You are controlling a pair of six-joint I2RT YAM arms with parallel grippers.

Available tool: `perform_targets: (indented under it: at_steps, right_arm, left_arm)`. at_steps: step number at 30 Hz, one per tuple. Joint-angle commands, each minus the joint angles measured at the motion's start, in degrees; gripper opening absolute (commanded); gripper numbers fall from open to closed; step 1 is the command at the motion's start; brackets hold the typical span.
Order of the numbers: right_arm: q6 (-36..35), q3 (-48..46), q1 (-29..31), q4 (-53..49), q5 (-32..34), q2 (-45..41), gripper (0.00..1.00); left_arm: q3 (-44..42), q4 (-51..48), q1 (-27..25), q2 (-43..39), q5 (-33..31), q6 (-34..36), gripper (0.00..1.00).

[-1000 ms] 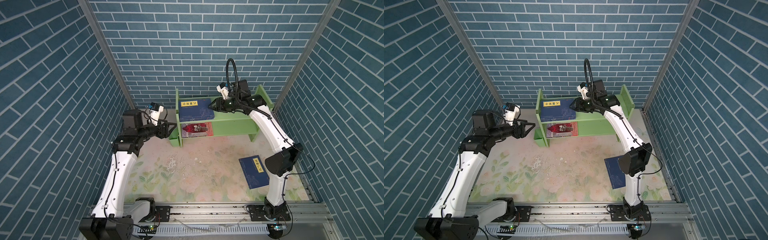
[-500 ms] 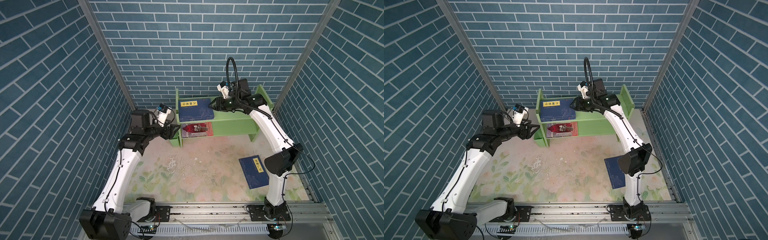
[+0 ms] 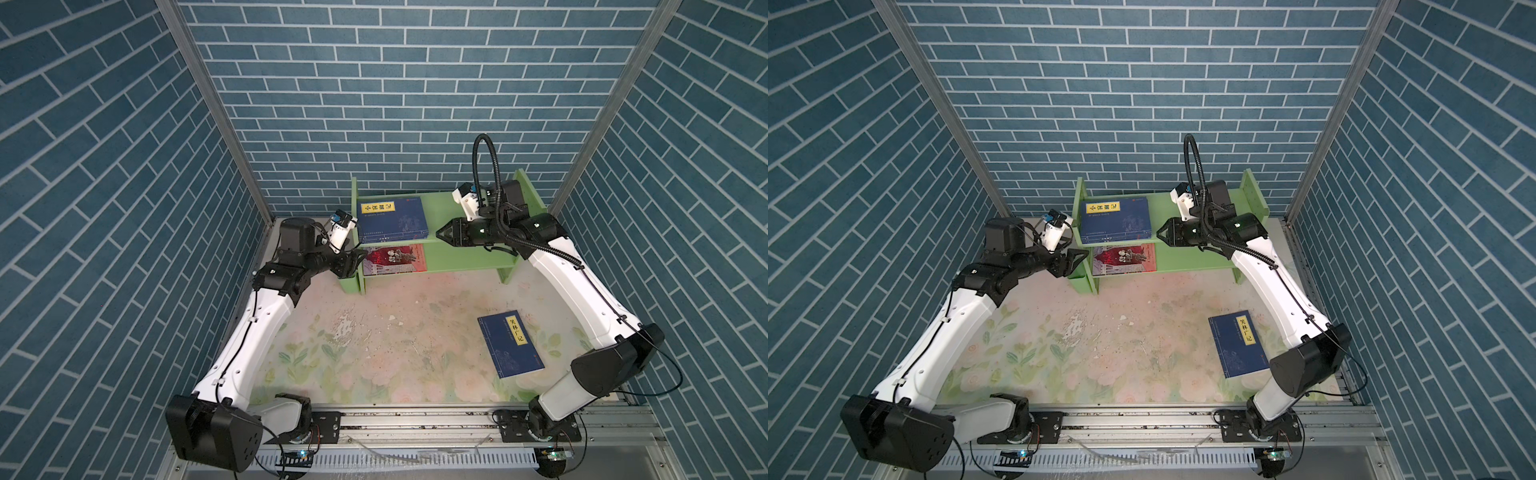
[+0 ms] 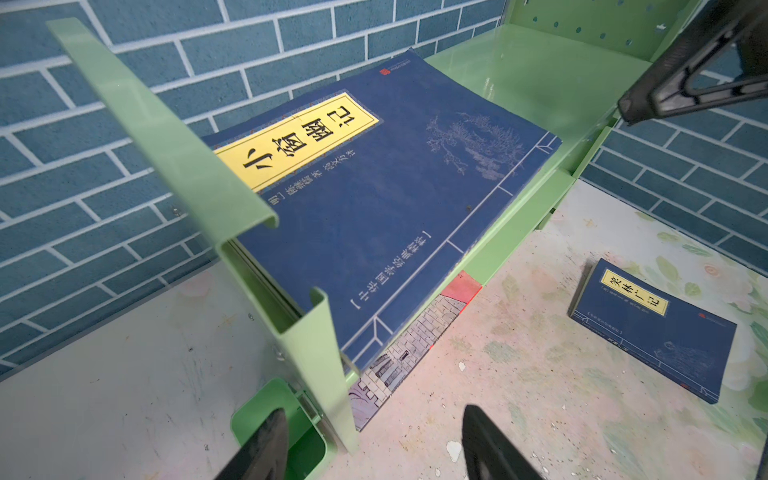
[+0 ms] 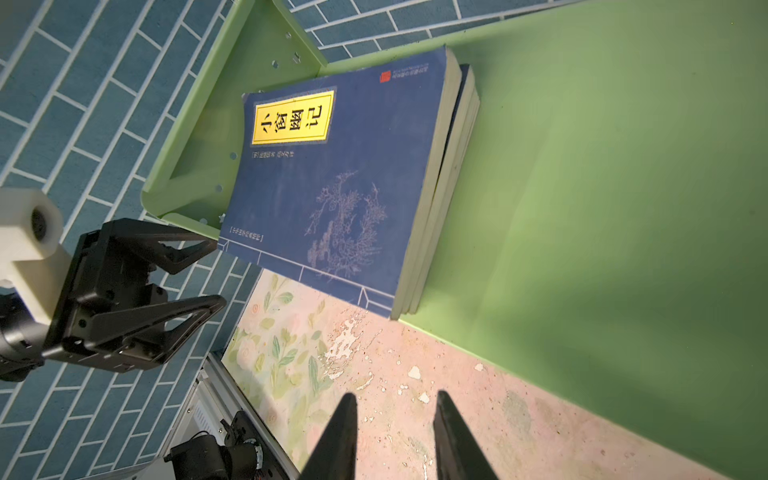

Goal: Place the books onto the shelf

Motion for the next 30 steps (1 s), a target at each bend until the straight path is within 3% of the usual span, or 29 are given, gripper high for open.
perform_targets:
  at_steps: [1,30]
  right_arm:
    - [0.10,-1.67,0.31,2.88,-0.28,-1.56,0.34]
    - [-0.42,-0.89,0.48,2.41,-1.04,1.72,0.38]
  left_arm:
    - [-0.35,2.55,-0.53,0.77,-2.23,0.85,0.66]
    - [1.10,5.51,-0.53,2.29,-6.40,-0.99,0.62]
